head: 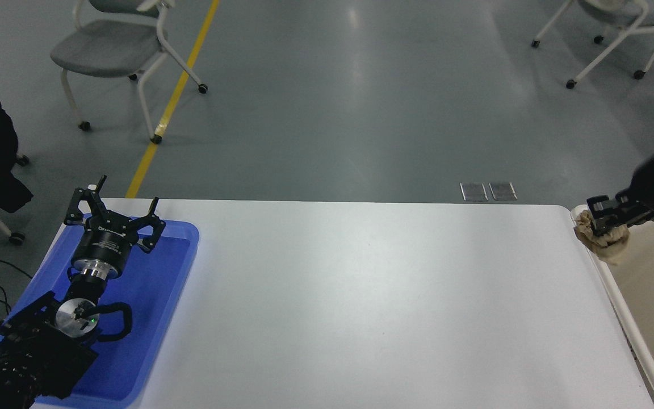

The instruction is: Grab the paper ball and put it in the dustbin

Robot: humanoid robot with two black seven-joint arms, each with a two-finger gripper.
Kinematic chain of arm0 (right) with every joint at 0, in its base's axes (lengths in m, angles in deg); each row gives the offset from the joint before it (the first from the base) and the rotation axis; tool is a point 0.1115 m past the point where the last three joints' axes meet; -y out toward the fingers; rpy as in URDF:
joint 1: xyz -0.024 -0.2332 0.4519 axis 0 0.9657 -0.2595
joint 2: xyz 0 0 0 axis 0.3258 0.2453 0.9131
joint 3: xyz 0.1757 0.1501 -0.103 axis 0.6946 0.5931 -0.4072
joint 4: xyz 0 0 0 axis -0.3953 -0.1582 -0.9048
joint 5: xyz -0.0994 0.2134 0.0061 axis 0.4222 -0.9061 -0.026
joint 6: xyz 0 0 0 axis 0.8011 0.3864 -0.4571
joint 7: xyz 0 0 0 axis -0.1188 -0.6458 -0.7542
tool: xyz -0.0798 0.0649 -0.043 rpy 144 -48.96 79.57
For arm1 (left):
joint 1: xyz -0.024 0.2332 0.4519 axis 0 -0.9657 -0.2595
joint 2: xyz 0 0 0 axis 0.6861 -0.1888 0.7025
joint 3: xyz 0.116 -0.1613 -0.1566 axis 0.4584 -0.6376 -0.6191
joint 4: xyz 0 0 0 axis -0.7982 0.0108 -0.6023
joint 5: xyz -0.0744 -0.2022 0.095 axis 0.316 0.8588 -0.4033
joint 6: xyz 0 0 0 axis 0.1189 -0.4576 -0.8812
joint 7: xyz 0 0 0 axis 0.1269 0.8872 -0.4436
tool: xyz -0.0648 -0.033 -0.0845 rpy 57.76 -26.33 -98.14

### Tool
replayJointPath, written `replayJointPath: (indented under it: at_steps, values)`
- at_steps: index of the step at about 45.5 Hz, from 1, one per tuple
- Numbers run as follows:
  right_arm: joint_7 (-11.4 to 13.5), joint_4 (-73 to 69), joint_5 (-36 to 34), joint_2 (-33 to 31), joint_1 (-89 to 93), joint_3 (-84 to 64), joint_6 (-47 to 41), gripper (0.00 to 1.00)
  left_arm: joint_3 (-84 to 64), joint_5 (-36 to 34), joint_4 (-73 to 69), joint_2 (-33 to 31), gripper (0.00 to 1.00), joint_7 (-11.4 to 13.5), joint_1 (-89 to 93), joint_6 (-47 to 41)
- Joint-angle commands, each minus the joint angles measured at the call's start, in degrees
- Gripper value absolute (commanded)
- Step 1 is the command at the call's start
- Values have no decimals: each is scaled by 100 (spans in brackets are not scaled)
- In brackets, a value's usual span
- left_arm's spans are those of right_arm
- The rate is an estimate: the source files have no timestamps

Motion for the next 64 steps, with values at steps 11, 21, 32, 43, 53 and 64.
replayJointPath:
  at_steps: [11, 21, 32, 43, 53, 64]
  values:
    - [0, 376, -36, -33, -118, -774, -116, 0, -1, 0, -8, 1, 100, 0, 0, 0]
    - [-44, 1878, 1184, -1088, 883, -432, -89, 0, 7, 0, -8, 1, 100, 0, 0, 0]
    - [-193, 3952, 1783, -1827, 3422, 1298, 16, 0, 7, 0, -8, 1, 100, 0, 0, 0]
    - [-316, 5667, 1783, -1555, 6182, 2986, 797, 0, 7, 0, -8, 1, 100, 0, 0, 0]
    - [-246, 6326, 1511, -835, 7827, 3804, 1861, 0, 7, 0, -8, 1, 100, 0, 0, 0]
    - [-228, 7970, 220, 475, 9128, 3963, 2169, 0, 7, 0, -8, 1, 100, 0, 0, 0]
